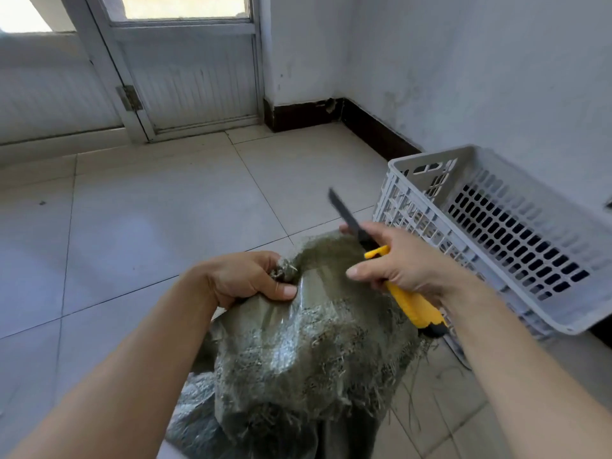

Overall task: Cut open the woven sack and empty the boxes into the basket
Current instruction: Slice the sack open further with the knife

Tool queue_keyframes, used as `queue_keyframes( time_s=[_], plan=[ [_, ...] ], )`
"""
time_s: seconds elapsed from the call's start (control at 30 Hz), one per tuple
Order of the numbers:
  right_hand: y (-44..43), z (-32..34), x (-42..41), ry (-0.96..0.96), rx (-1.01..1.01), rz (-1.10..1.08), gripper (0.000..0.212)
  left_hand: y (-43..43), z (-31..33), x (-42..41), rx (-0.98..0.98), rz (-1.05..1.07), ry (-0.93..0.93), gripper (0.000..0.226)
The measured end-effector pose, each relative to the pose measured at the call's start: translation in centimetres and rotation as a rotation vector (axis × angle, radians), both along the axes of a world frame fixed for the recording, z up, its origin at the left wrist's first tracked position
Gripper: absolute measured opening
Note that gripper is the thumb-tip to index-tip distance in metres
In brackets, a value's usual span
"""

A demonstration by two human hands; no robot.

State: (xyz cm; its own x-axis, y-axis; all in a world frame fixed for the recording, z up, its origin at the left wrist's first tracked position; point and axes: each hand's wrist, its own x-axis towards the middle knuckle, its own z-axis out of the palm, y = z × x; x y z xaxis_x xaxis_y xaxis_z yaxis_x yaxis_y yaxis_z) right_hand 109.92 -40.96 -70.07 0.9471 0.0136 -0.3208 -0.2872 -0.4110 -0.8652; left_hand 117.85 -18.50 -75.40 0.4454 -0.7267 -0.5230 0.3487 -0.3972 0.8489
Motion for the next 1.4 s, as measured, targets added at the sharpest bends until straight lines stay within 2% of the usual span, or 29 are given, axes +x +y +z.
queue_keyframes(
  time_s=[0.07,0.13,0.2,0.27,0.37,0.47,0.53,0.6,0.67,0.73,0.77,0.8,0.87,0.9,0.97,1.03,1.13,1.23,1.3,1.4],
  plan=[
    [0.5,-1.0,0.4,0.082,-0.081,0.102,0.049,0.4,0.1,0.1,-0.014,-0.072,0.0,0.011],
    [0.6,-1.5,0.5,0.14,-0.14,0.122,0.03,0.9,0.3,0.4,-0.003,-0.085,-0.017,0.018],
    [0.1,-1.6,0.3,0.188,-0.128,0.104,0.022,1.4,0.1,0.7,0.078,-0.053,-0.068,0.005],
    [-0.6,-1.4,0.2,0.22,-0.126,0.099,0.019,1.6,-0.2,1.0,0.166,-0.036,-0.14,0.012],
    [-1.5,-1.4,0.2,0.236,-0.152,0.07,0.018,1.6,-0.2,1.3,0.222,-0.064,-0.192,0.002],
    [-3.0,-1.5,0.4,0.185,-0.113,-0.161,0.018,1.9,-0.3,1.4,0.356,-0.205,-0.242,0.024],
    [-4.2,-1.4,0.5,0.148,-0.128,-0.273,0.019,2.0,-0.7,1.3,0.427,-0.244,-0.276,0.018],
    [-4.8,-1.7,0.5,0.139,-0.171,-0.32,0.02,2.0,-1.0,1.4,0.42,-0.208,-0.28,0.015],
    [-4.8,-2.3,0.7,0.102,-0.273,-0.353,0.022,1.9,-0.9,1.6,0.372,-0.149,-0.263,0.018],
    [-4.4,-2.5,0.9,0.007,-0.47,-0.334,0.032,2.0,-0.8,1.8,0.309,-0.093,-0.229,0.031],
    [-3.9,-2.2,0.9,-0.063,-0.503,-0.323,0.037,1.9,-0.8,1.7,0.282,-0.082,-0.213,0.037],
    [-3.2,-1.6,0.9,-0.13,-0.462,-0.305,0.041,1.8,-0.6,1.5,0.256,-0.085,-0.196,0.04],
    [-0.8,-0.3,0.6,-0.168,-0.206,-0.205,0.044,1.2,-0.4,1.2,0.192,-0.106,-0.162,0.036],
    [0.8,0.1,0.4,-0.12,-0.083,-0.126,0.045,0.8,-0.3,1.0,0.158,-0.119,-0.156,0.035],
    [3.2,-0.1,0.1,0.008,0.041,0.026,0.046,0.0,-0.3,0.5,0.101,-0.119,-0.145,0.036],
    [4.6,-1.1,0.0,0.098,0.052,0.097,0.035,-0.5,-0.4,0.2,0.072,-0.117,-0.137,0.031],
    [4.4,-2.0,0.2,0.139,-0.029,0.09,0.017,-0.1,-0.3,0.2,0.095,-0.155,-0.119,0.02],
    [3.6,-2.0,0.2,0.139,0.005,0.014,0.022,0.6,-0.1,0.5,0.118,-0.186,-0.107,0.02],
    [3.5,-1.8,0.2,0.126,0.017,-0.018,0.027,0.6,-0.1,0.4,0.109,-0.17,-0.097,0.002],
    [3.5,-1.7,0.3,0.107,0.007,-0.031,0.028,-0.2,0.1,0.3,0.122,-0.135,-0.122,0.016]
  ],
)
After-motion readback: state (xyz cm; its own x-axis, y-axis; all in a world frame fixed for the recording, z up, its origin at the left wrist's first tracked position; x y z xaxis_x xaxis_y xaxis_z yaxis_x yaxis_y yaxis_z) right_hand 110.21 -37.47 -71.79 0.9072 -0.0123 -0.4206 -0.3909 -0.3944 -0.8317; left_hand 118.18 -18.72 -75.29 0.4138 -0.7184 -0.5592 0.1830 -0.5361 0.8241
